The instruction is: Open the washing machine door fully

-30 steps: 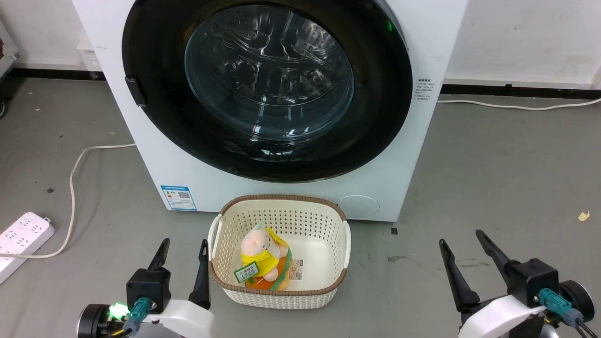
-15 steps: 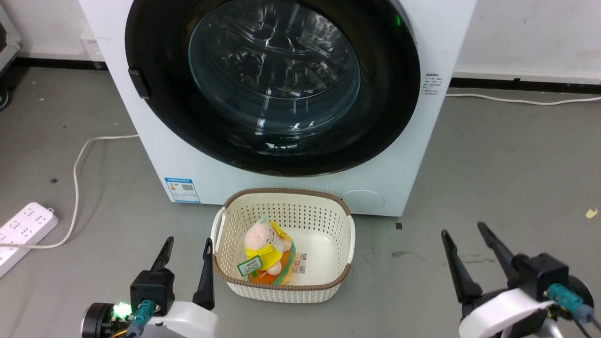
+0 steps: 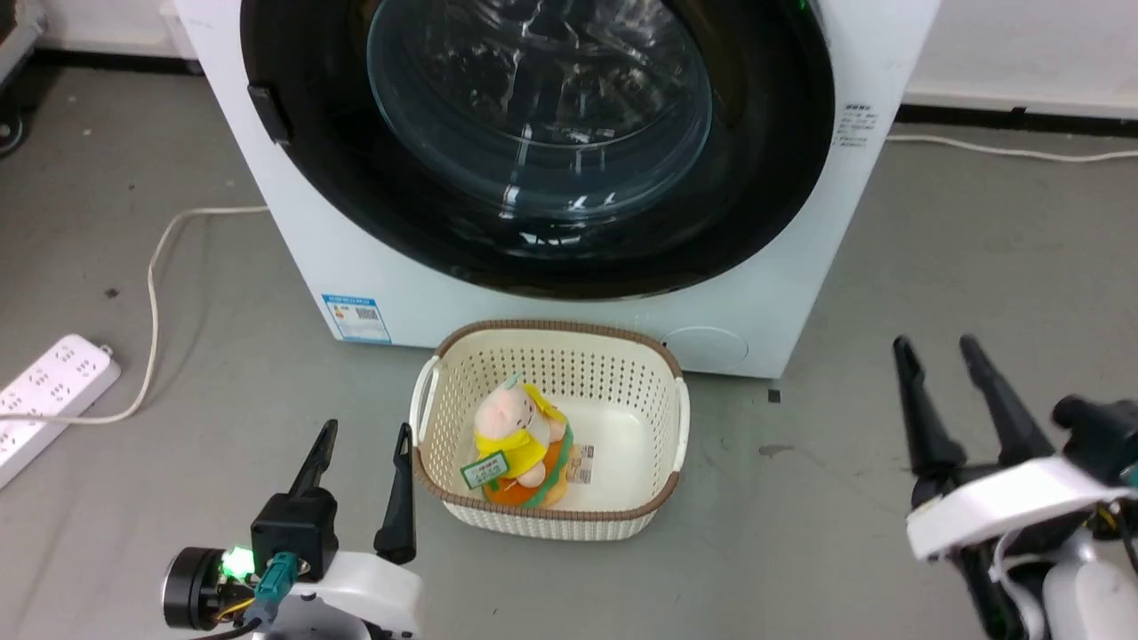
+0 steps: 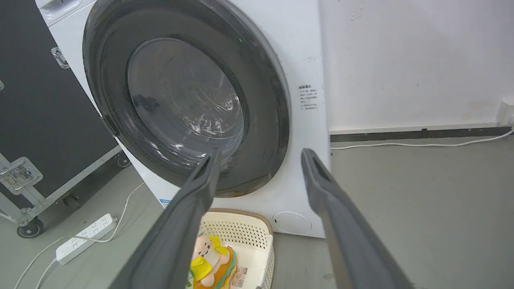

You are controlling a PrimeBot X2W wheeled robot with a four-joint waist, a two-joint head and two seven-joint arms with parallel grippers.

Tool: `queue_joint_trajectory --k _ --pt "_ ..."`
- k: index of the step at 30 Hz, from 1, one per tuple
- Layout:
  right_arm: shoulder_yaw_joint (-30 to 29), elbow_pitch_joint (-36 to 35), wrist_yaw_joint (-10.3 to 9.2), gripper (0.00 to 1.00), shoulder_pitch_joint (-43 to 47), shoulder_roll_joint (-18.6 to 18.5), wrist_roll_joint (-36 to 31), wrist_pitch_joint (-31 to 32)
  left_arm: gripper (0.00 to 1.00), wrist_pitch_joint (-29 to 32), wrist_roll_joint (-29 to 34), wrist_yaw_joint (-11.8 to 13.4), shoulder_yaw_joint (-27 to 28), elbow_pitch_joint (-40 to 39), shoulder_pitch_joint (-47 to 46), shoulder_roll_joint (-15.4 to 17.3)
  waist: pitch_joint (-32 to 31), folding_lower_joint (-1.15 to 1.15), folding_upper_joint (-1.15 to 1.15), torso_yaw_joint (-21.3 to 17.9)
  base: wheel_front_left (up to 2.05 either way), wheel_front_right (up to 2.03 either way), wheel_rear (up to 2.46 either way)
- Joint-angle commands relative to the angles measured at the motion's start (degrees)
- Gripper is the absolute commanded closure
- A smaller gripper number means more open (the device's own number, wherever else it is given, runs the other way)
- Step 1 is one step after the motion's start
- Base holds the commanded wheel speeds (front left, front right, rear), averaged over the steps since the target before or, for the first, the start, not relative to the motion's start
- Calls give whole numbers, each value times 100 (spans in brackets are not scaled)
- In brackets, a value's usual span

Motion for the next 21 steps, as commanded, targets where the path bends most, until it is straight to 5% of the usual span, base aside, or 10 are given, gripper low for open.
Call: queue_joint_trajectory --k 1,7,8,9,10,21 --pt "-38 31 -2 0 -159 -29 147 18 0 -67 -28 33 -27 -8 -89 6 51 -1 0 25 0 0 0" --pt "-223 182 -2 0 -587 -20 654 174 0 -138 -48 49 -88 -23 -199 5 250 -1 0 104 0 0 0" --pt "-251 215 -2 31 -660 -19 726 205 0 -150 -52 53 -98 -26 -217 5 282 -1 0 118 0 0 0" --pt "-281 247 -2 82 -735 -20 794 233 0 -162 -57 56 -109 -29 -234 5 318 -1 0 134 0 0 0" --pt "-313 288 -2 100 -810 -22 859 261 0 -174 -62 60 -120 -29 -253 4 350 -1 0 151 0 0 0" --pt "-1031 1495 -2 100 -2288 -44 1856 923 0 -342 -116 103 -252 -33 -458 4 745 -1 0 379 0 0 0"
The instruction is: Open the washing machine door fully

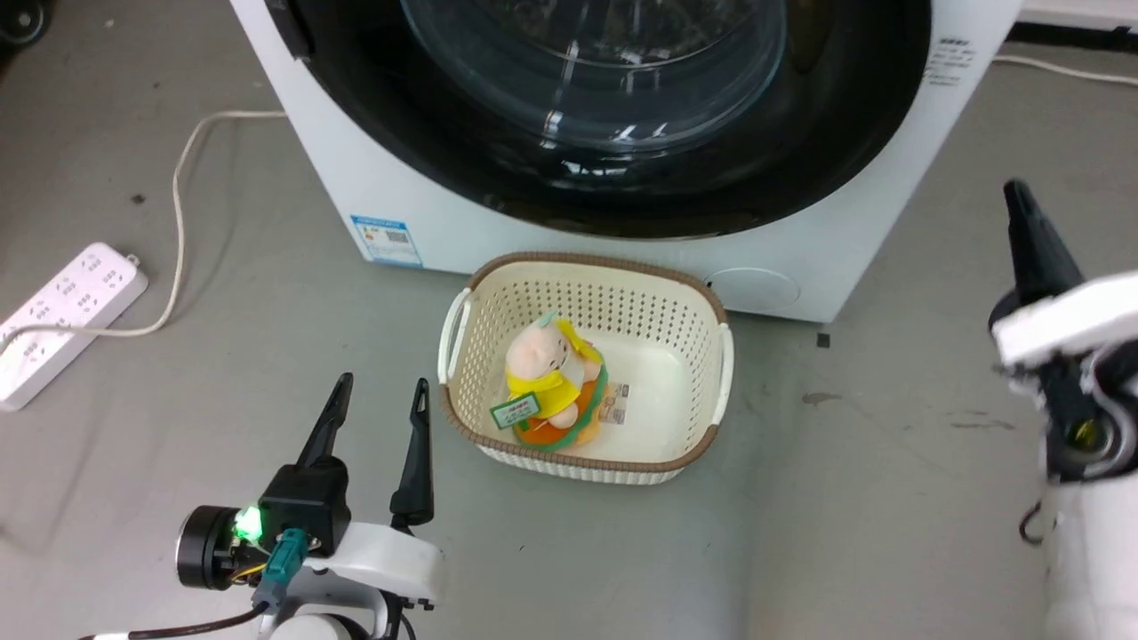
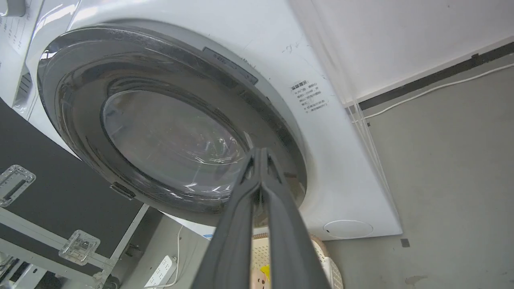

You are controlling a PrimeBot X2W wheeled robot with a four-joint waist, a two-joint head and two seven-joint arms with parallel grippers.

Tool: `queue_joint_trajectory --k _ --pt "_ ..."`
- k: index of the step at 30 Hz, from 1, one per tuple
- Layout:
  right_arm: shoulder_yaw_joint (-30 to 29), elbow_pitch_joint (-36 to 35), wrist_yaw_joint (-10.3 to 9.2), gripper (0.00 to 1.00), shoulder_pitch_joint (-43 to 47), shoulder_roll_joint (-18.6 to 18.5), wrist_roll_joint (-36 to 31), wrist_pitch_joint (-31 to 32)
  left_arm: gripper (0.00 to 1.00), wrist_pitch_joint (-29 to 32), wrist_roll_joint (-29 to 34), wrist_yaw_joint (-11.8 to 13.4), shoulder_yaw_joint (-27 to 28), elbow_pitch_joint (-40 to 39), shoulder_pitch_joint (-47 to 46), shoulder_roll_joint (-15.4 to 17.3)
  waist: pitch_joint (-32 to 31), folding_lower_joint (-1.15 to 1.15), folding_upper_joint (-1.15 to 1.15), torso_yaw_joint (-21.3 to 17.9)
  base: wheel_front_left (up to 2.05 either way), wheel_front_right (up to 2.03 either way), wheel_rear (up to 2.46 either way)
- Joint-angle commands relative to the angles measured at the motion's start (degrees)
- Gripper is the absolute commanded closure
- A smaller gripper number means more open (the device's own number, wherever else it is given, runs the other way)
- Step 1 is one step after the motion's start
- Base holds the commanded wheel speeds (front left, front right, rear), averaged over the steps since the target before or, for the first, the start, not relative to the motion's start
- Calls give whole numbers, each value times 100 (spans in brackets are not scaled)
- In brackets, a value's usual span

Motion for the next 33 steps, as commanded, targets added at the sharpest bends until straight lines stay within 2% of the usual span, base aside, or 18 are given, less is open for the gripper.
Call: queue_joint_trajectory --k 1,12,26,33 --pt "-83 133 -1 100 -264 -41 159 67 0 -62 -14 28 -41 -7 -96 5 48 -1 0 38 0 0 0" --pt "-604 1421 -2 100 -1531 -312 636 518 0 -193 -66 76 -153 4 -195 6 345 -1 0 232 0 0 0" --pt "-867 2386 -2 100 -3000 -526 1193 1008 0 -385 -189 149 -342 -1 -471 6 877 -1 0 469 0 0 0" --pt "-1171 3462 -2 100 -3879 -865 1478 1476 0 -481 -192 181 -450 9 -594 7 1100 -1 0 583 0 0 0"
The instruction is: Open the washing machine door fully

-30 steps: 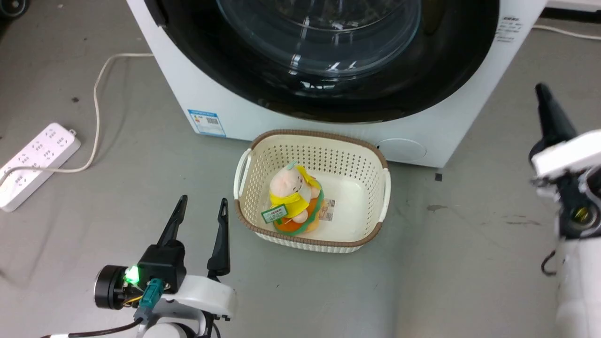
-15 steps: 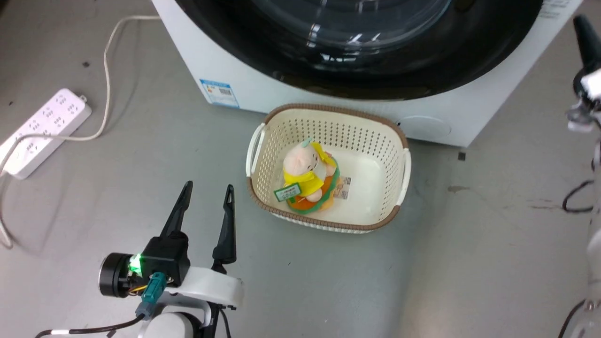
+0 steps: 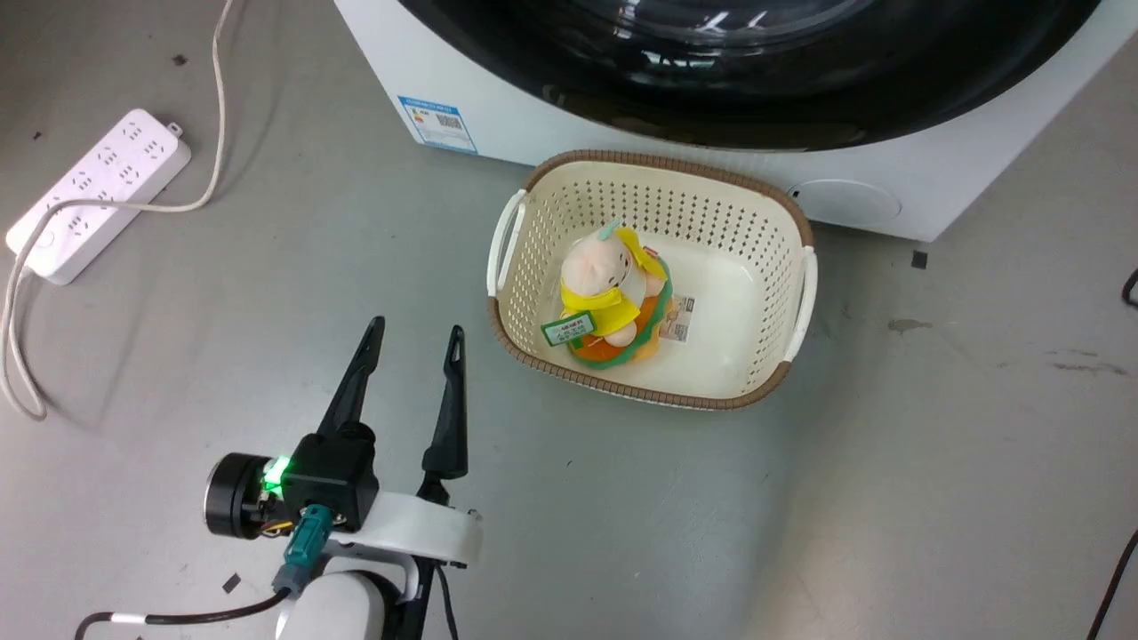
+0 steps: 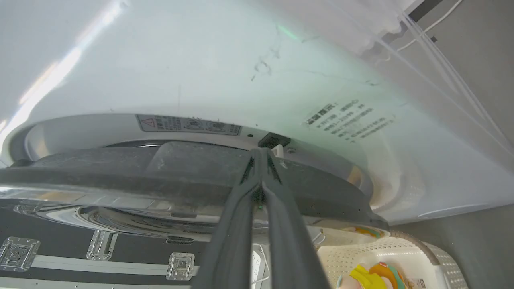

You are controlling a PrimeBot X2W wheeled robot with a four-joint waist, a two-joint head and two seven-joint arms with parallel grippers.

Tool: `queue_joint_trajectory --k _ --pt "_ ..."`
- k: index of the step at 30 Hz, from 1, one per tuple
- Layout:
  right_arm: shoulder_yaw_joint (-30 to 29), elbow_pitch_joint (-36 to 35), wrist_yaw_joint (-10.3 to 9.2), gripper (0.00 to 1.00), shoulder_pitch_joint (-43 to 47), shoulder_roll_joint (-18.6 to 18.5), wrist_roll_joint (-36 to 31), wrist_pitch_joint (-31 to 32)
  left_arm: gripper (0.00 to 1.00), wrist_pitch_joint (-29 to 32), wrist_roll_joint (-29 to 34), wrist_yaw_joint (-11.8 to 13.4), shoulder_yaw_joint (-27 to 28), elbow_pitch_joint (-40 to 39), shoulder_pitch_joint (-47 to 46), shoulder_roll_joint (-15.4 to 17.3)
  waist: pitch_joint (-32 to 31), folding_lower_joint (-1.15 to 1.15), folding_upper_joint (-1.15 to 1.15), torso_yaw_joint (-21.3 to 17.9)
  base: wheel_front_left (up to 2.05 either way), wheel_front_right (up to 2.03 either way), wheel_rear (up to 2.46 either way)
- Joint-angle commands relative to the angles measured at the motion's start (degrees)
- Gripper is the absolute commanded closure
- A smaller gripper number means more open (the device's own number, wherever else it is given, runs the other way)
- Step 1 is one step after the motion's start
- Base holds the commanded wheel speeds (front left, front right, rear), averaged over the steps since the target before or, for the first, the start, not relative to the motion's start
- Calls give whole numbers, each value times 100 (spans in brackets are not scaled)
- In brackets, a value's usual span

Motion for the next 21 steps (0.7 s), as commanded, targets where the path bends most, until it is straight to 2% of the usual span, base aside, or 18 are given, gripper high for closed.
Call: queue_joint_trajectory --k 1,10,12,17,21 --pt "-40 233 7 100 -322 -91 101 116 0 -70 -31 36 -48 5 -131 5 69 -1 0 35 0 0 0" --pt "-145 977 7 100 -1186 -227 423 802 0 -178 -57 84 -176 27 -253 5 304 -1 0 123 0 0 0" --pt "-220 1219 7 100 -1417 -232 655 1224 0 -226 -95 133 -183 11 -345 6 372 -1 0 160 0 0 0" --pt "-240 1384 7 100 -1319 -285 848 1619 0 -286 -108 171 -184 46 -372 6 277 -1 0 196 0 0 0" --pt "-267 1265 7 100 -829 -231 996 1874 0 -312 -111 183 -174 90 -302 6 -20 -1 0 163 0 0 0"
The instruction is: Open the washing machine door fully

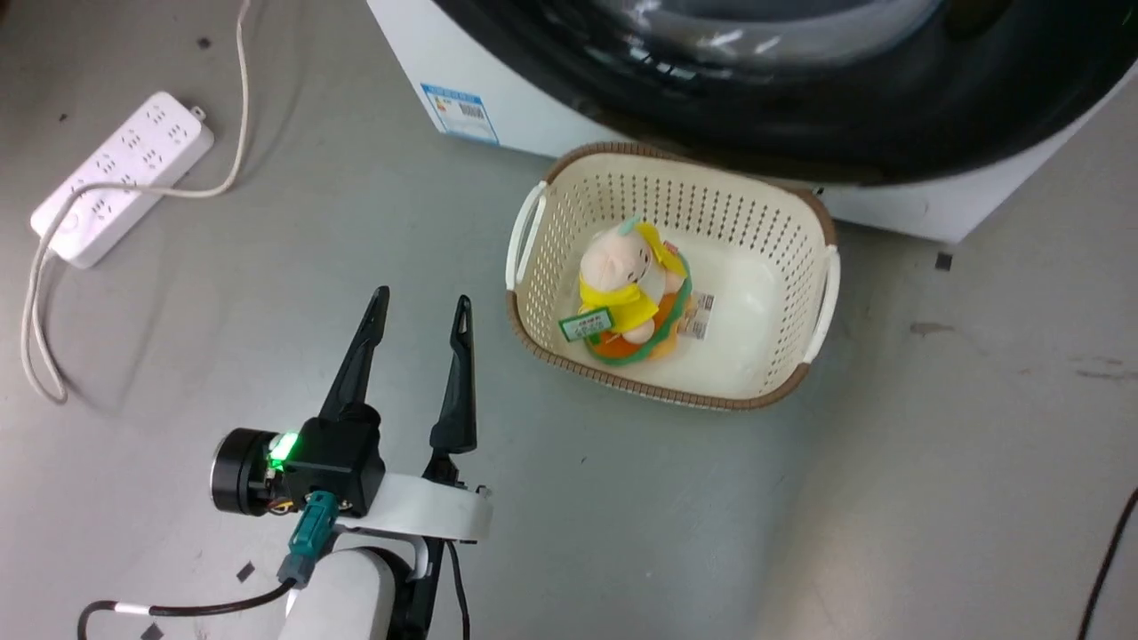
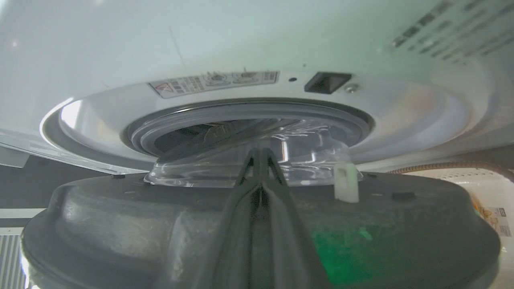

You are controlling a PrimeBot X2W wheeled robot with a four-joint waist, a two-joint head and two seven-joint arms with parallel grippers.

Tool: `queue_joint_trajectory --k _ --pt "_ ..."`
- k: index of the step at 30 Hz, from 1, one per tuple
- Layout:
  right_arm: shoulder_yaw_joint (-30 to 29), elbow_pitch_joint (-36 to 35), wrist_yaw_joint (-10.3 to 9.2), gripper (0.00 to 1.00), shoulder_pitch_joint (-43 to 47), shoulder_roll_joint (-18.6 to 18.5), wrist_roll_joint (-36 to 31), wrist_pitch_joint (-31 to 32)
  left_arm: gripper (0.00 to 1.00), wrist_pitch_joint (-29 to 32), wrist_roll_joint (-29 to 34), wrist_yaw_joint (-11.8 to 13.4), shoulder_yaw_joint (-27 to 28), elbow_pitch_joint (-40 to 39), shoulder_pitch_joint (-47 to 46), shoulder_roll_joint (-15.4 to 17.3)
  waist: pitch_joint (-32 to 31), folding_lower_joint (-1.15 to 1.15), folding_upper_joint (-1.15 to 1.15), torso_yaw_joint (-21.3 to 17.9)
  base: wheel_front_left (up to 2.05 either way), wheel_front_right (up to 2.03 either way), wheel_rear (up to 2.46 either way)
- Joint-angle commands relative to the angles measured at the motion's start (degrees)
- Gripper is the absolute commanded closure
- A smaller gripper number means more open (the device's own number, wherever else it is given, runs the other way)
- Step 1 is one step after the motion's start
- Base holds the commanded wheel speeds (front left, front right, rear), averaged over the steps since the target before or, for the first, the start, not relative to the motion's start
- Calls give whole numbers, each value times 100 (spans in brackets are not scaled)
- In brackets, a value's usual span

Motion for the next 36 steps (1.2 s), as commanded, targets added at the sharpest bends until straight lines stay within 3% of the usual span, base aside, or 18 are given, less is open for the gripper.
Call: queue_joint_trajectory --k 1,13,18,24,29,36 --pt "27 -19 10 100 316 151 36 130 0 -32 -12 21 -19 16 21 6 -201 0 0 -37 0 0 0" --pt "215 -816 10 100 2019 718 141 760 0 -32 -21 9 -162 236 410 6 -1175 0 0 -125 0 0 0" --pt "293 -1739 10 100 3319 1284 389 1323 0 -32 -83 -19 -112 424 875 6 -1815 0 0 -115 0 0 0" --pt "532 -2248 10 100 4053 1408 695 1599 0 -32 -86 -97 -103 507 1099 6 -2097 0 0 -39 0 0 0" --pt "1409 -2549 10 100 4541 1413 1482 1579 0 -32 -70 -135 -71 550 1180 6 -2231 0 0 35 0 0 0" --pt "2981 -2989 10 100 5081 1415 2488 1078 0 -32 -45 -191 -152 571 1275 6 -2331 0 0 119 0 0 0"
